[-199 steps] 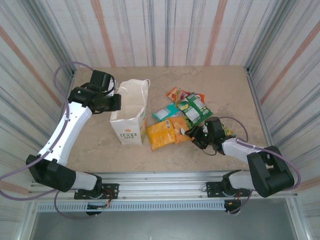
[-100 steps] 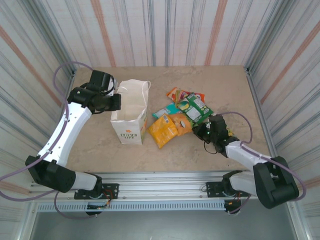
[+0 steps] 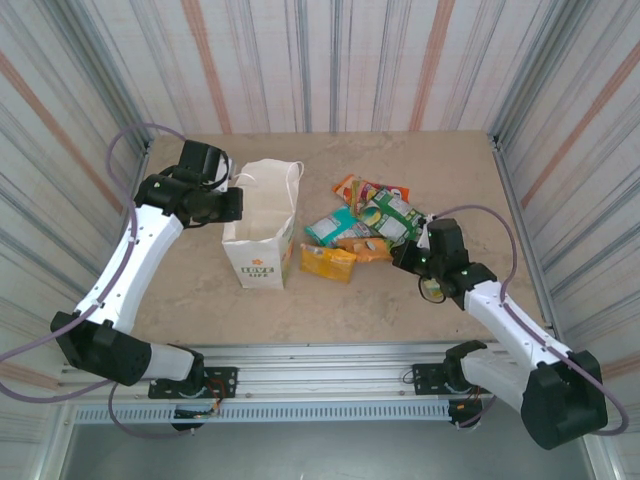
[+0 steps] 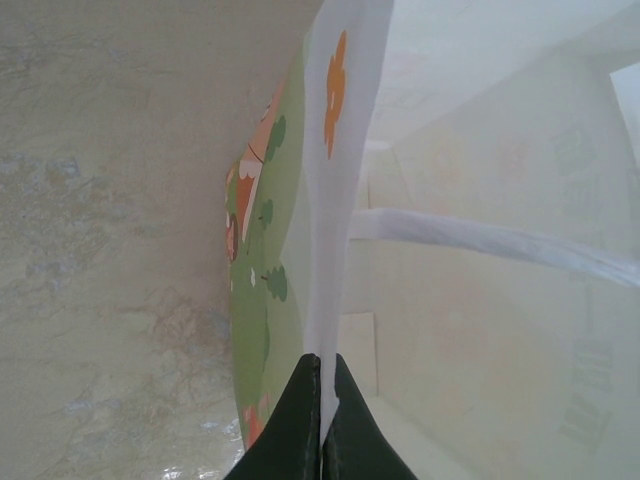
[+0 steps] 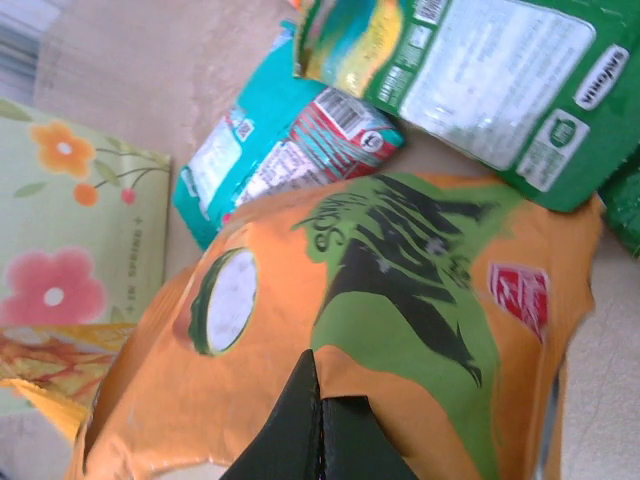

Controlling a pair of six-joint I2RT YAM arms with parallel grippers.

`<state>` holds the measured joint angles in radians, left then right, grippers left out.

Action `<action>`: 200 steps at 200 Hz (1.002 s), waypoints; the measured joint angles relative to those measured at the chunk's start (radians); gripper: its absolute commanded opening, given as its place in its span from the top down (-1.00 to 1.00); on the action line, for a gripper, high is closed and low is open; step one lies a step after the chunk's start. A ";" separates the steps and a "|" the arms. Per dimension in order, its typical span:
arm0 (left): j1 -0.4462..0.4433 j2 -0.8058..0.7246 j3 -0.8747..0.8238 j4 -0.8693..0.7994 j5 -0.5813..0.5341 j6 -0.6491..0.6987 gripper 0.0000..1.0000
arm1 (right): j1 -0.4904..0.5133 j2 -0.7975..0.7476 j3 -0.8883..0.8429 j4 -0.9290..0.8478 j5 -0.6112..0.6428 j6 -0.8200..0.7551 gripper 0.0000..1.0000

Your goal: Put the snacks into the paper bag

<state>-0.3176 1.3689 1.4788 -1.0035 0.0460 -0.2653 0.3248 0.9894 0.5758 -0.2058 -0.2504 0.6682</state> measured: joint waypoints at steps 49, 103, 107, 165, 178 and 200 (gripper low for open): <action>0.000 -0.003 0.000 0.005 0.014 -0.001 1.00 | 0.000 -0.012 0.110 -0.130 -0.004 -0.106 1.00; 0.000 -0.008 0.000 0.007 0.014 -0.001 1.00 | -0.020 -0.005 0.275 -0.259 -0.052 -0.289 1.00; 0.000 -0.008 0.000 0.007 0.014 -0.001 1.00 | -0.022 0.001 0.286 -0.266 -0.064 -0.308 1.00; 0.000 -0.008 0.000 0.008 0.015 0.000 1.00 | -0.026 0.196 0.423 -0.380 -0.340 -0.634 1.00; 0.000 -0.007 0.000 0.011 0.016 0.000 1.00 | -0.026 0.248 0.435 -0.408 -0.402 -0.726 1.00; 0.000 -0.006 0.000 0.014 0.019 0.003 1.00 | -0.028 0.347 0.459 -0.454 -0.455 -0.853 1.00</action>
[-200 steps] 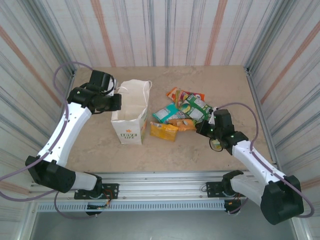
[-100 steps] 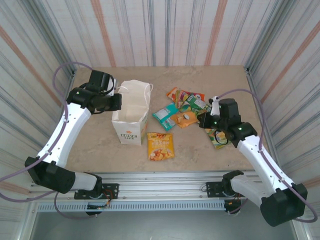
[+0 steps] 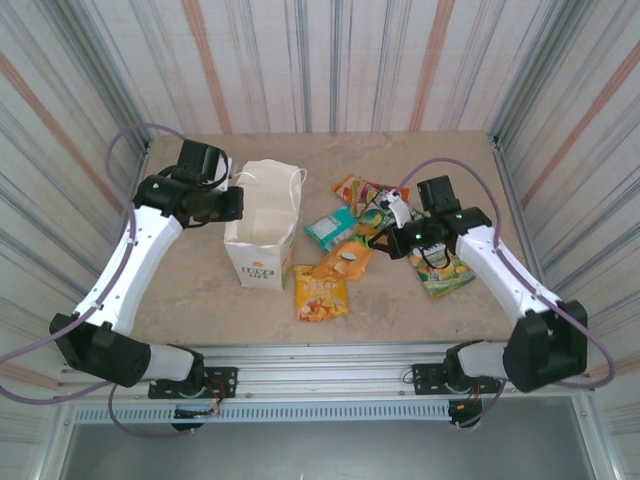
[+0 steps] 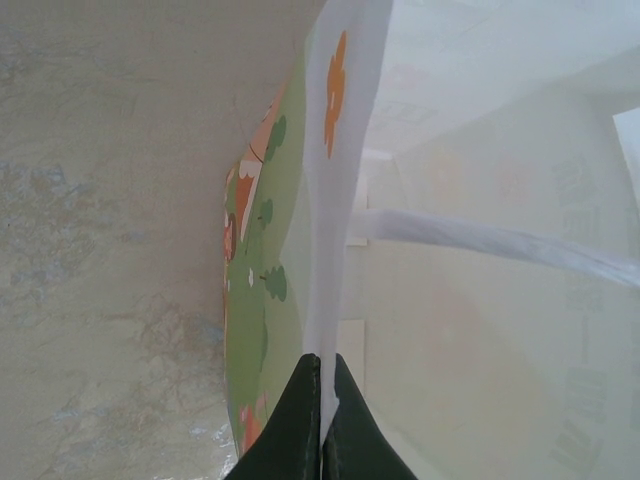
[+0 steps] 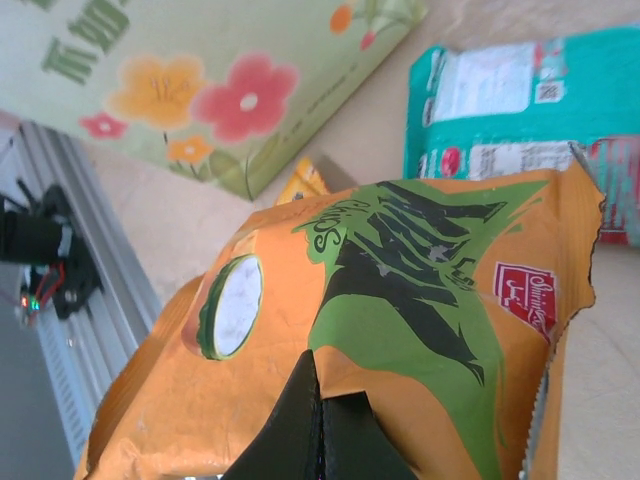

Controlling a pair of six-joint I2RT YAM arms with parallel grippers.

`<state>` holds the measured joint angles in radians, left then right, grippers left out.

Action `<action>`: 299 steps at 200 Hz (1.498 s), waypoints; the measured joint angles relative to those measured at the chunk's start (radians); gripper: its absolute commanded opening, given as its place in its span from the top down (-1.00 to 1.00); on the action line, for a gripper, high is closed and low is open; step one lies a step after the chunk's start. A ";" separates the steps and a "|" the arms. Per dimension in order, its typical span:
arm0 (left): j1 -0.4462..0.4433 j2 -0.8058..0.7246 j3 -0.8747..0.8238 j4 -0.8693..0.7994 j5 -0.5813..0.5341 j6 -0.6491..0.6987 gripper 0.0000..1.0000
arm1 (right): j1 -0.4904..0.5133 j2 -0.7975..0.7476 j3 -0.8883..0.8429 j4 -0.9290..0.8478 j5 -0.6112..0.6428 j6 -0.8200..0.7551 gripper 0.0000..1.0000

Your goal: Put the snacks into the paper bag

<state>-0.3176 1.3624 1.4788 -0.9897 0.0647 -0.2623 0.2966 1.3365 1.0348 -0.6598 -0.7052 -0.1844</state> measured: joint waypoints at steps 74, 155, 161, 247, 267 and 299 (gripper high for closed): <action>-0.002 0.018 0.000 0.002 0.025 0.000 1.00 | -0.110 0.288 0.076 -0.022 0.026 -0.089 0.36; -0.003 0.018 0.000 0.001 0.024 0.000 1.00 | -0.189 0.242 0.053 0.018 0.105 0.133 -0.19; -0.003 0.018 0.000 0.001 0.024 0.000 1.00 | -0.201 0.221 0.040 0.024 0.100 0.152 -0.20; -0.003 0.018 0.000 0.000 0.024 0.000 1.00 | -0.245 -0.002 -0.219 0.160 0.077 0.413 -0.19; -0.003 0.018 0.000 0.000 0.023 0.001 1.00 | -0.246 -0.038 -0.278 0.203 0.074 0.466 -0.20; -0.003 0.018 0.000 0.000 0.022 0.001 1.00 | -0.246 -0.085 -0.381 0.294 0.050 0.539 -0.23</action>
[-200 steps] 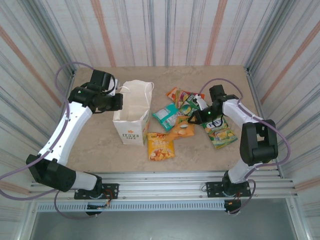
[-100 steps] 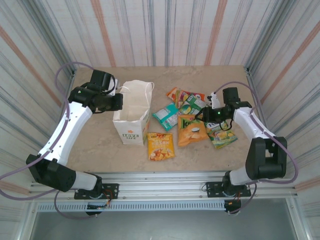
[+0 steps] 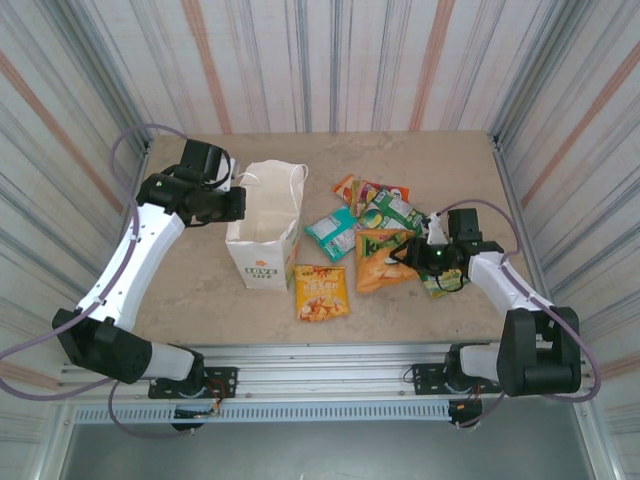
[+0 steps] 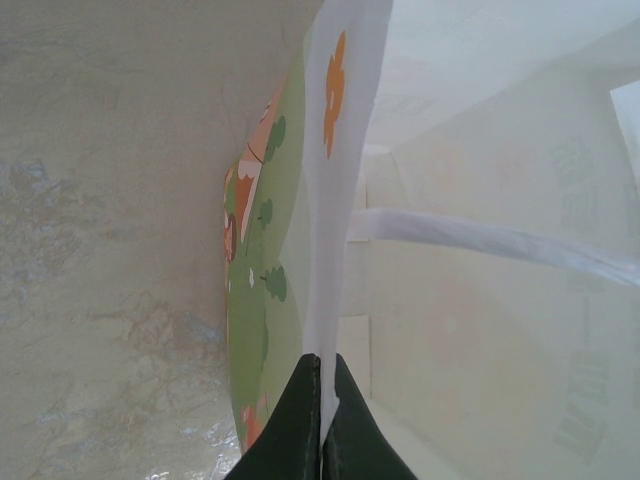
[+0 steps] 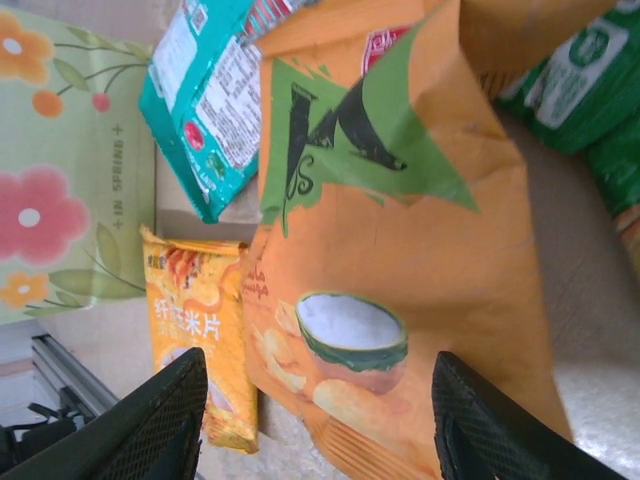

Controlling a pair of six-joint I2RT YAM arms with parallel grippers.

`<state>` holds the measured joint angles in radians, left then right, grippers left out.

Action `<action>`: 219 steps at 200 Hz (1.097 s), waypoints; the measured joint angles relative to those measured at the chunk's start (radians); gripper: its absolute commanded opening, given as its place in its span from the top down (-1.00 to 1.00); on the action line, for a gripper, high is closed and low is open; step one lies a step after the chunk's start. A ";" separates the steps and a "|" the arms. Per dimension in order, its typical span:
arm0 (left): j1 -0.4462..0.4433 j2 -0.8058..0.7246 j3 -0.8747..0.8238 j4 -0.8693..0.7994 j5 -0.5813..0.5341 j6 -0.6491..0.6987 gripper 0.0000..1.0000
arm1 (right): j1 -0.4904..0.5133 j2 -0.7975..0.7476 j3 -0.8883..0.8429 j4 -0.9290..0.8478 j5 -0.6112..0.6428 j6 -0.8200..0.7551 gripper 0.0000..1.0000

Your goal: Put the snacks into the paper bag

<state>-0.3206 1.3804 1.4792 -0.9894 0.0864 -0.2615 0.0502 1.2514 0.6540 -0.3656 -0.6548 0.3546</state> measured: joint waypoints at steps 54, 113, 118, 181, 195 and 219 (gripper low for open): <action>0.000 0.000 0.001 0.000 0.002 0.000 1.00 | 0.008 0.034 -0.062 0.110 -0.005 0.086 -0.26; 0.000 0.005 0.005 0.000 0.003 0.000 1.00 | 0.005 -0.058 -0.018 -0.014 0.065 0.054 -0.32; 0.000 0.006 0.005 0.000 0.003 0.000 1.00 | -0.004 -0.069 -0.006 -0.028 0.075 0.044 -0.33; 0.000 0.018 0.005 0.000 0.004 0.000 1.00 | -0.086 0.058 0.097 -0.065 0.085 -0.063 -0.35; 0.000 0.018 0.005 0.000 0.003 0.000 1.00 | -0.086 0.130 0.121 -0.052 0.071 -0.079 -0.35; 0.000 0.018 0.005 0.000 0.004 0.000 1.00 | -0.086 0.220 0.137 -0.013 0.042 -0.098 -0.36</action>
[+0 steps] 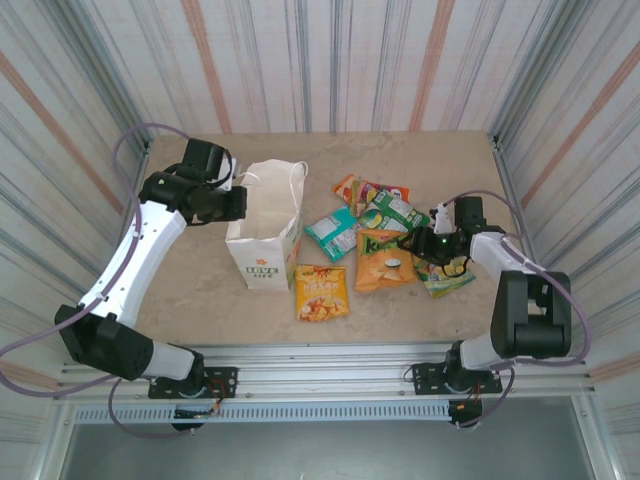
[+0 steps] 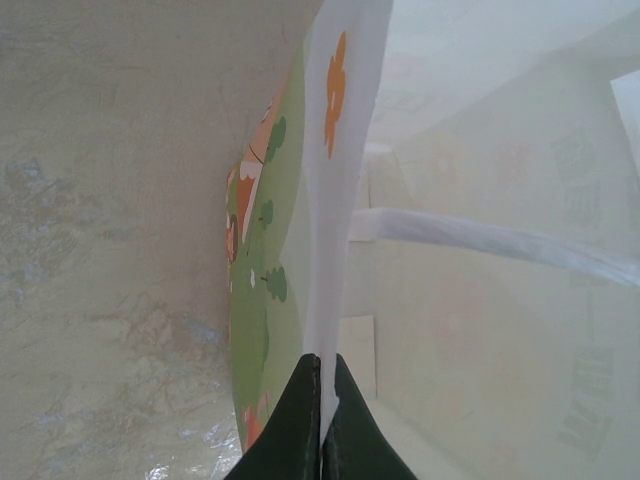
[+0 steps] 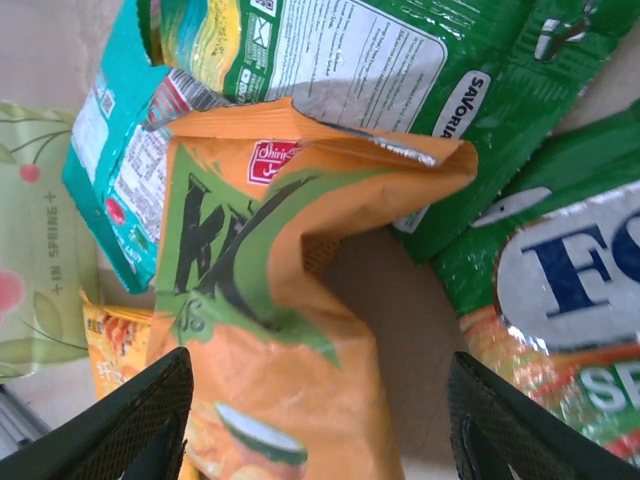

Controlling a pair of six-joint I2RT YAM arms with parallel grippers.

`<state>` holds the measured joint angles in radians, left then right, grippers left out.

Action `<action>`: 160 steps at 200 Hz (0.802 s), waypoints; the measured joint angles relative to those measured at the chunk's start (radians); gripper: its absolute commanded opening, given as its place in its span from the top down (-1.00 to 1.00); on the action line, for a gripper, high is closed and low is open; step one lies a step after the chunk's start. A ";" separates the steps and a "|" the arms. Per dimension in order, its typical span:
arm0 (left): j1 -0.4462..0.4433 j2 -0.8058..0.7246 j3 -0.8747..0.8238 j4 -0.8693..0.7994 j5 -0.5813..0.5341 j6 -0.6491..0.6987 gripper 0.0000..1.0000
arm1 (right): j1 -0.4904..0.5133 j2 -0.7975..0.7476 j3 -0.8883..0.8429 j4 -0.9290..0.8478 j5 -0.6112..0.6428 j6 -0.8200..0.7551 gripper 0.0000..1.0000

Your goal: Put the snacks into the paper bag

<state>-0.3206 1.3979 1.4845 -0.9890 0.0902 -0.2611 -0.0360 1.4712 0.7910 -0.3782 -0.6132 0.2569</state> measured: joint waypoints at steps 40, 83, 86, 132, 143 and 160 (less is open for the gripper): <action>0.000 0.000 0.000 0.000 0.005 -0.001 1.00 | 0.021 0.092 0.012 0.043 -0.043 -0.034 -0.34; 0.000 0.002 0.000 0.010 0.024 -0.003 1.00 | 0.037 0.146 0.013 0.068 -0.091 -0.059 0.32; 0.000 0.003 0.000 0.011 0.025 -0.004 1.00 | 0.037 0.146 0.013 0.070 -0.093 -0.069 0.36; 0.000 0.014 0.000 0.035 0.058 -0.032 1.00 | 0.036 0.109 0.015 0.071 -0.104 -0.064 0.80; 0.000 0.015 0.000 0.046 0.071 -0.041 1.00 | 0.036 0.077 0.015 0.071 -0.103 -0.061 0.85; -0.002 0.022 0.000 0.060 0.088 -0.054 1.00 | 0.035 0.016 0.015 0.071 -0.097 -0.057 0.89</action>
<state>-0.3225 1.4200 1.4845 -0.9291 0.1780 -0.3153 -0.0010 1.4876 0.8062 -0.3069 -0.7101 0.2001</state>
